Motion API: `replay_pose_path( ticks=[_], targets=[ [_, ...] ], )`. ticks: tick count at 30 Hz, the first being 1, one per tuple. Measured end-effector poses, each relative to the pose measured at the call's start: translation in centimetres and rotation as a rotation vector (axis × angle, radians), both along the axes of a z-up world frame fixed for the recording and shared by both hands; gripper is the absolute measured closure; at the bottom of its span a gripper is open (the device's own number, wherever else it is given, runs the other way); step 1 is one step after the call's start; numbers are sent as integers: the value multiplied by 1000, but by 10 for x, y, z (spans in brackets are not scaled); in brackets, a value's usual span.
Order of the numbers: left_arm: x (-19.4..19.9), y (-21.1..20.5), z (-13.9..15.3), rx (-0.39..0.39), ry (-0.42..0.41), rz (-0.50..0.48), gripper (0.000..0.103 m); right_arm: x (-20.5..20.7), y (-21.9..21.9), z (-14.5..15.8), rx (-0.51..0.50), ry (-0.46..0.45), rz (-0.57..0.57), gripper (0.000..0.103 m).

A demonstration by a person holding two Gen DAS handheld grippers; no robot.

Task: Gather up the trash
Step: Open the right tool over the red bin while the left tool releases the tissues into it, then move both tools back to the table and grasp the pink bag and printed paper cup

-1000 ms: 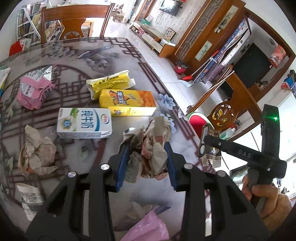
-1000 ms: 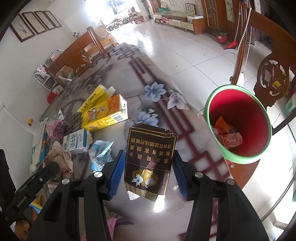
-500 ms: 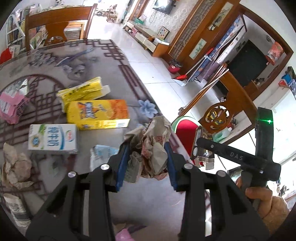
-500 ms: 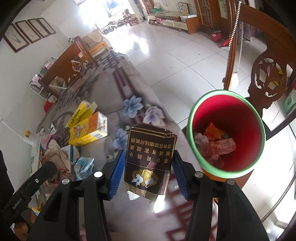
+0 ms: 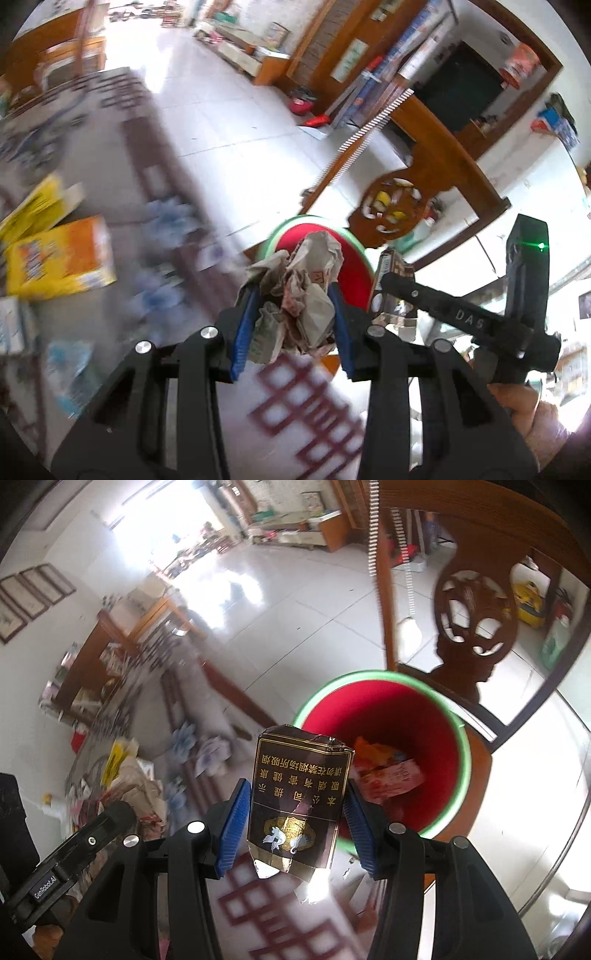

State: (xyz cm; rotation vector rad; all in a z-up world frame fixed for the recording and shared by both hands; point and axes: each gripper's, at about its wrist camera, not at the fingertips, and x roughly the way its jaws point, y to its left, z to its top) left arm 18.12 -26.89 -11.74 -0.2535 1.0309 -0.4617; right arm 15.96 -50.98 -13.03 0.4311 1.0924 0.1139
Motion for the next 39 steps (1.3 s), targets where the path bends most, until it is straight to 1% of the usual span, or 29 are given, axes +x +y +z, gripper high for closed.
replay_pose_path(
  ticks=[3, 4, 5, 6, 7, 8, 11, 15, 18, 22, 26, 32, 39],
  targets=[
    [14, -26, 3, 1, -13, -32, 59, 5, -22, 4, 4, -15, -34, 51],
    [19, -33, 3, -2, -13, -39, 47, 6, -26, 4, 6, -20, -43, 40],
    [22, -38, 3, -10, -10, -46, 38, 8, -32, 5, 11, -20, -51, 30],
    [23, -42, 4, -16, -8, -50, 35, 10, -39, 5, 16, -21, -70, 20],
    [24, -45, 4, -18, -11, -50, 31, 10, -43, 7, 14, -29, -86, 20],
    [23, -46, 5, -18, -16, -48, 29, 9, -47, 8, 11, -35, -99, 20],
    [18, -42, 4, -14, -15, -46, 29, 6, -56, 9, 1, -38, -124, 20],
    [8, -28, 5, -9, -17, -26, 29, 2, -57, 3, 5, -14, -135, 20],
    [-2, -11, 7, -3, -19, 3, 29, -3, -48, -1, 14, 4, -133, 20],
    [-20, 20, 10, -8, -16, 60, 29, -7, -28, 1, 11, 3, -108, 20],
    [-39, 49, 13, -14, -20, 101, 29, -10, 1, 1, 8, 7, -73, 20],
    [-73, 97, 15, 21, -44, 155, 27, -18, 59, 2, -8, 14, 10, 20],
    [-115, 180, 3, 44, -2, 275, 26, -34, 139, 1, -14, 36, 137, 21]
  ],
)
